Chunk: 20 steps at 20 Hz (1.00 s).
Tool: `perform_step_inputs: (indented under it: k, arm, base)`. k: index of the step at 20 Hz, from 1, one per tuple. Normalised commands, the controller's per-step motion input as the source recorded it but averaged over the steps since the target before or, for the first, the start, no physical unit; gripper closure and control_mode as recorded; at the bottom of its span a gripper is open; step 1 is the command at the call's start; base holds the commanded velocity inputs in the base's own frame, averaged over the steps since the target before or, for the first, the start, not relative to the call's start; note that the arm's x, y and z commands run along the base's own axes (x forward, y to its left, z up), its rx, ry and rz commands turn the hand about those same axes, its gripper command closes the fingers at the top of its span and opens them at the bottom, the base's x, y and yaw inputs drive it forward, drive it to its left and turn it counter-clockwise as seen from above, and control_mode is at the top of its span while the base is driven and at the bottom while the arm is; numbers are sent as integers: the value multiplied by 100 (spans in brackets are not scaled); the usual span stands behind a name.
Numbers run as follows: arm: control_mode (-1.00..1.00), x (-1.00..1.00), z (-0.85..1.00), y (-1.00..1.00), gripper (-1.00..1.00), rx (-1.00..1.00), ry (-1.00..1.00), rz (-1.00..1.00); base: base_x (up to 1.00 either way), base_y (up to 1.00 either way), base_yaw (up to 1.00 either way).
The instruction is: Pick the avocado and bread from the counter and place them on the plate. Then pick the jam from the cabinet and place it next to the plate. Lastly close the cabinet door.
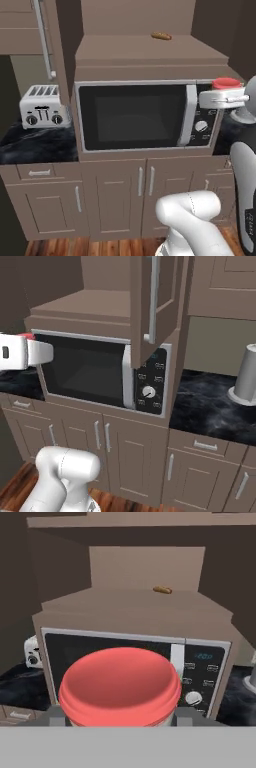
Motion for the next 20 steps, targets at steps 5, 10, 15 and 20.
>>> perform_step_inputs:
  k: [5,10,15,20]
  arm:
    - [100,0,0,0,100,0,0,0]
    - [100,0,0,0,100,0,0,0]
    - [100,0,0,0,100,0,0,0]
    - [100,0,0,0,100,0,0,0]
  base:
    - [-95,-33,0]
    - [-76,-79,-2]
    - [-21,-99,-1]
    - [0,-100,0]
